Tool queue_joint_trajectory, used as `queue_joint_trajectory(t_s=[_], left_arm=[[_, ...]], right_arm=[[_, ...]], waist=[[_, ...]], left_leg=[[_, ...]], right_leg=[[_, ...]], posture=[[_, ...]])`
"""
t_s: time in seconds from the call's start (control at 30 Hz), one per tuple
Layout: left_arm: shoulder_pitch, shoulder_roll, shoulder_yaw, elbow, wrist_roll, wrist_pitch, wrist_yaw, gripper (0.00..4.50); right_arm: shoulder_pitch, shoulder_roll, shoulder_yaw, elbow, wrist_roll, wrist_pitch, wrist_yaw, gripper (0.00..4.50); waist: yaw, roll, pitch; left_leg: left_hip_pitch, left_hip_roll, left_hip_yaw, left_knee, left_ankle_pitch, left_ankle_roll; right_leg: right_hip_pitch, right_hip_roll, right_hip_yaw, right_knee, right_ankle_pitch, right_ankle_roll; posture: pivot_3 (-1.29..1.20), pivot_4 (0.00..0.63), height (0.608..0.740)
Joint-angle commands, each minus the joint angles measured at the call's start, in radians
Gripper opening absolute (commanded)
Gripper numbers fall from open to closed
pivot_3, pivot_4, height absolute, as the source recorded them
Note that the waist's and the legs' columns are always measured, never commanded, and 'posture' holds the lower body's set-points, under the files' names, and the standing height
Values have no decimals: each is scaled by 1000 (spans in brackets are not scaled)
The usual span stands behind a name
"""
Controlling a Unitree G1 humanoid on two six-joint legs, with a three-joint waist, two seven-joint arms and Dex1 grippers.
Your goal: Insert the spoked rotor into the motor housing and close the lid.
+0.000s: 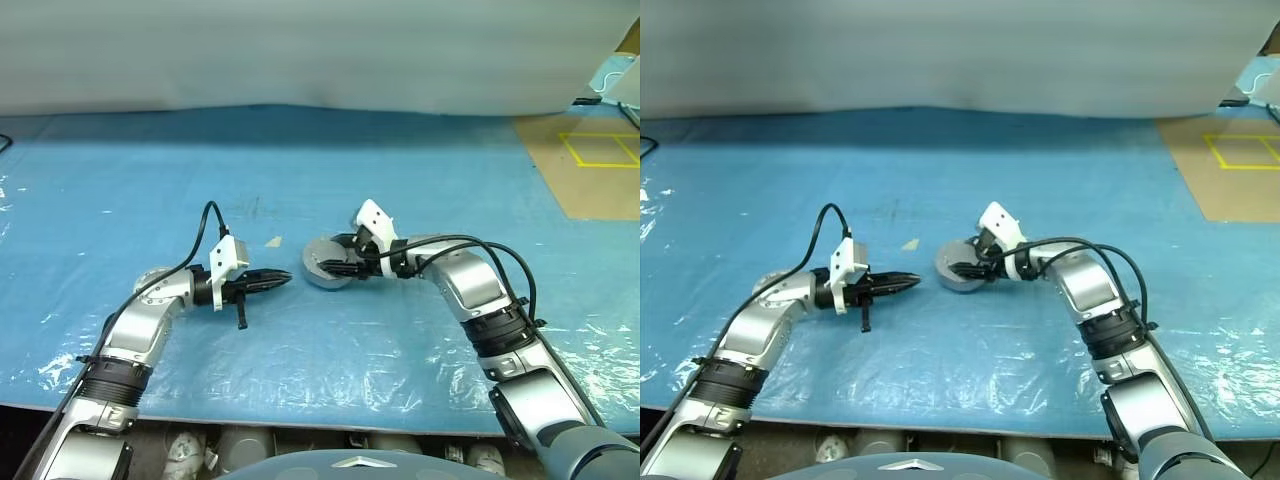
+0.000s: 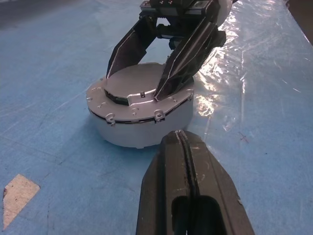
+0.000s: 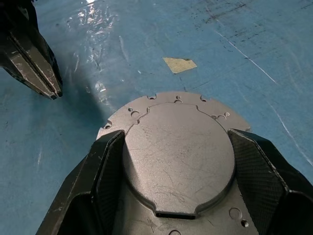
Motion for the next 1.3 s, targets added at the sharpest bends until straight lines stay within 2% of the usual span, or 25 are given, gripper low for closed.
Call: queue_joint_trajectory(t_s=[0.03, 0.37, 0.77, 0.87, 1.1, 1.3], left_arm=[[0, -2, 0, -17, -4, -14, -1, 0], [-10, 0, -4, -19, -6, -5, -1, 0], [-4, 4, 0, -36, -10, 6, 4, 0], [1, 3, -1, -44, -12, 10, 5, 0], [-2, 0, -5, -40, -10, 6, 5, 0], [-10, -3, -6, -31, -8, 2, 4, 0]], right_arm=[[42, 0, 12, -49, 17, -30, 14, 2964], [66, -21, 84, 12, -91, -124, -24, 2964], [57, -63, 37, 53, -44, -73, 27, 2964], [53, -70, 0, 24, 16, -24, 54, 2964], [70, -88, 18, -50, 8, -105, 80, 2964], [71, -102, 67, 4, -88, -184, 49, 2964]], waist=[[2, 0, 0], [-1, 0, 0], [8, 0, 0], [15, 0, 0], [15, 0, 0], [9, 0, 0]], left_leg=[[-1, 0, 0, 0, 0, 0], [-3, 0, 0, 1, 0, 0], [-1, 0, 0, 2, 0, 0], [-1, 0, 0, 2, 0, 0], [-3, 0, 0, 2, 0, 0], [-3, 0, -1, 2, 0, 0]], right_leg=[[-1, 0, 0, 0, 0, 0], [-2, 1, -1, 0, 0, 0], [0, 0, -1, 1, 0, 0], [1, -1, -1, 1, 0, 0], [0, 0, -2, 1, 0, 0], [0, 0, -3, 1, 0, 0]], posture=[[0, 150, 740], [0, 150, 740], [0, 150, 740], [0, 150, 740], [0, 150, 740], [0, 150, 740]])
